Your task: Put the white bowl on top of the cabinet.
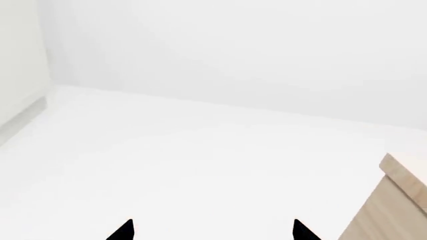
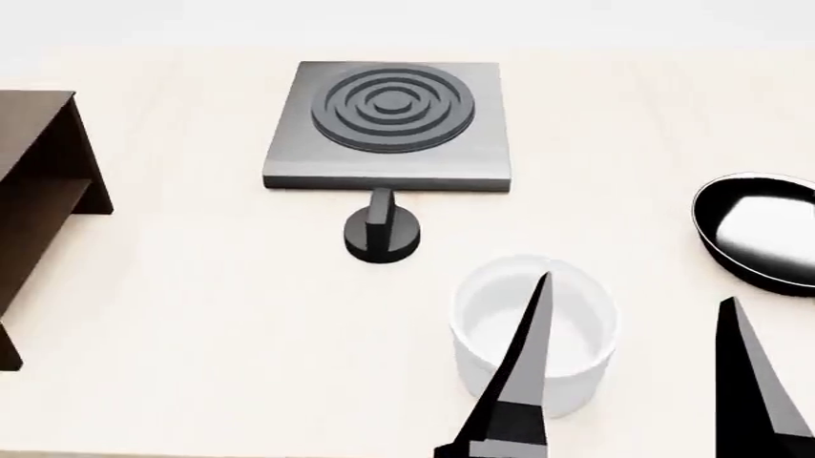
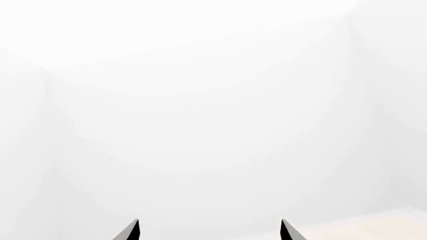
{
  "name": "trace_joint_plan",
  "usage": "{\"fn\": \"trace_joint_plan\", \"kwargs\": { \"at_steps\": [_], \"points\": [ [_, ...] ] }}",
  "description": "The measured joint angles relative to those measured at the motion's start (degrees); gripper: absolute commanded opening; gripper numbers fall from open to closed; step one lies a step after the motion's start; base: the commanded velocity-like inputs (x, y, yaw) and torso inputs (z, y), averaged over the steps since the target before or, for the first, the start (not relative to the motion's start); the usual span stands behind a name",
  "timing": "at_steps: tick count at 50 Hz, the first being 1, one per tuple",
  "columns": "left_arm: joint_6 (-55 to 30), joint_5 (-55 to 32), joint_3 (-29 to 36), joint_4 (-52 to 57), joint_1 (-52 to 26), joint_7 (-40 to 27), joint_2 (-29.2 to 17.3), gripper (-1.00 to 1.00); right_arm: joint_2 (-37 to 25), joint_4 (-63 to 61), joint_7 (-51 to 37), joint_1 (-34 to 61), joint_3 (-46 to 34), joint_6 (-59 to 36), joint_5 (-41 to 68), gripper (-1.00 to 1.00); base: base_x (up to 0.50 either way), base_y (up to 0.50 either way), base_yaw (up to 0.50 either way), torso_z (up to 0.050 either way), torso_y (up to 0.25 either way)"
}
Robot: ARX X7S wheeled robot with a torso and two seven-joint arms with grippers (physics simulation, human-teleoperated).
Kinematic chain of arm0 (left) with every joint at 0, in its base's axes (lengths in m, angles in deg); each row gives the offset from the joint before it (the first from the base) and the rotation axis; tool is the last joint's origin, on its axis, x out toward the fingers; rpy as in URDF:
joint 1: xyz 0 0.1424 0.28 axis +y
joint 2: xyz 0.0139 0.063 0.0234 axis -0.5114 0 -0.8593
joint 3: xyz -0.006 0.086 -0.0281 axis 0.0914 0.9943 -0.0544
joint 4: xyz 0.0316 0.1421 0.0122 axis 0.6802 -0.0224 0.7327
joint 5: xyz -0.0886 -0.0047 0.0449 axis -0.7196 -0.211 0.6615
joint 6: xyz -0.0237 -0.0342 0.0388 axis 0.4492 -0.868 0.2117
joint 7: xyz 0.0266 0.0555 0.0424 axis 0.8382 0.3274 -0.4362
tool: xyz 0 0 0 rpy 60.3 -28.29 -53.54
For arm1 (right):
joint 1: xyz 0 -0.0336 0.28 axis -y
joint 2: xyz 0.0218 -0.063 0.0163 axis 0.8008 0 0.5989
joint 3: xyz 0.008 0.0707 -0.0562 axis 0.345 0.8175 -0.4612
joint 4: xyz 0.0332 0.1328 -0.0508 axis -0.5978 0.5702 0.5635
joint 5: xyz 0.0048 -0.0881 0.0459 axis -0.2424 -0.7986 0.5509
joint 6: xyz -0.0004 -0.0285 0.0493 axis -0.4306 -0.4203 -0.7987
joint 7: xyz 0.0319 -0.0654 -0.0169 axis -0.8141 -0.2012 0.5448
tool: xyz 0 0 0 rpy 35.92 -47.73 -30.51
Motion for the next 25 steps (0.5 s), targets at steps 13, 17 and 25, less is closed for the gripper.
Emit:
{"fn": "trace_joint_plan", "kwargs": {
  "at_steps": [13,17,25],
  "points": [
    [0.7,-1.1,0.8,-0.6,0.2,-0.7,-0.9,1.00,-1.5,-0.4,-1.7,0.1,-0.6,0.6,1.3,1.00,0.09,0.48,0.00,0.000,0.000],
    [0.9,-1.3,1.0,-0.8,0.2,-0.9,-1.1,1.00,-1.9,-0.4,-2.2,0.2,-0.8,0.7,1.6,1.00,0.09,0.48,0.00,0.000,0.000],
    [1.5,-2.0,1.3,-1.1,0.2,-1.1,-1.6,1.00,-2.7,-0.5,-3.1,0.4,-1.3,0.8,2.5,1.00,0.06,0.25,0.00,0.000,0.000]
  ]
}}
